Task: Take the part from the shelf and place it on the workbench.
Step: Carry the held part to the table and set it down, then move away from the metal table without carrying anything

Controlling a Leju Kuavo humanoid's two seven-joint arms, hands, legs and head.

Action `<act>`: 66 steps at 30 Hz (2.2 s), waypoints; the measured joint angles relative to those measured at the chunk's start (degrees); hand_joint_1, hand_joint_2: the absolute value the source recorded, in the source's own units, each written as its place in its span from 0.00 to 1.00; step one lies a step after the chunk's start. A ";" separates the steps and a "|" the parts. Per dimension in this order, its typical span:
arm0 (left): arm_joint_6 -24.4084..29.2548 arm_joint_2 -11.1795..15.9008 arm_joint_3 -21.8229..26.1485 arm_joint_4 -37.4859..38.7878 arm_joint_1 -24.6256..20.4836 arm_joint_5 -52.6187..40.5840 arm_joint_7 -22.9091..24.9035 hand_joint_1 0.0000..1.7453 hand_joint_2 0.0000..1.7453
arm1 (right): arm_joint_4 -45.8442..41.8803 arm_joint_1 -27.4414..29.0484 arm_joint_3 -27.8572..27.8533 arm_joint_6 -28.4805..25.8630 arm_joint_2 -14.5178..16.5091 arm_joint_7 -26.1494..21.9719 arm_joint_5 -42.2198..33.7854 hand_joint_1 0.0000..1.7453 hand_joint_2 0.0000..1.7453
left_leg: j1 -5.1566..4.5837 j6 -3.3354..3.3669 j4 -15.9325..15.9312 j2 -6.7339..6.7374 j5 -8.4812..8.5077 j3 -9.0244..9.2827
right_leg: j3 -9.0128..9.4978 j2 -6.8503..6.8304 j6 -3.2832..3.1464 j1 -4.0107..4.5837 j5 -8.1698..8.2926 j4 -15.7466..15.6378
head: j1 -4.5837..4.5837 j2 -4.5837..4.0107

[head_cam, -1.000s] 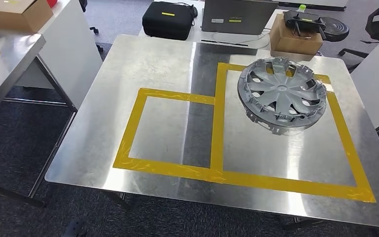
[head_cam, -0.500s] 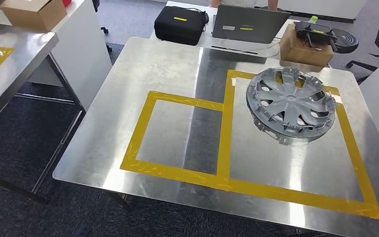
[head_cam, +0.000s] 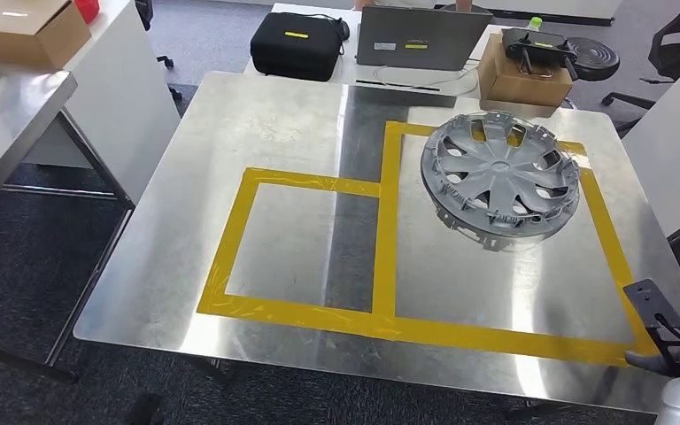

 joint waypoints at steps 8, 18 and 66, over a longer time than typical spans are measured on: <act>2.20 1.66 -1.92 -5.05 0.98 5.71 1.98 0.00 0.00 | -12.73 2.78 -4.95 2.68 12.80 -2.79 1.78 0.00 1.00 | -0.05 -0.08 -0.02 -0.52 -0.04 -0.03 | -0.02 -0.02 -0.16 -0.09 -0.11 0.01 | -0.21 0.00; 4.37 3.17 -5.64 -7.72 1.13 11.09 3.09 0.00 0.00 | -15.87 6.26 -5.80 -2.31 20.76 -0.50 -1.15 0.00 1.00 | -0.13 -0.09 -0.03 -0.76 -0.05 -0.05 | 0.02 -0.10 -0.20 -0.15 -0.14 0.00 | -0.27 0.00; 11.55 9.57 -29.85 -10.62 -2.63 30.93 -1.90 0.00 0.00 | 19.65 16.43 43.56 -43.99 -14.81 7.90 -64.59 0.00 1.00 | 6.47 -8.21 8.24 0.40 -6.07 -1.51 | -7.56 -1.43 4.77 -5.90 4.29 5.26 | -0.54 -0.01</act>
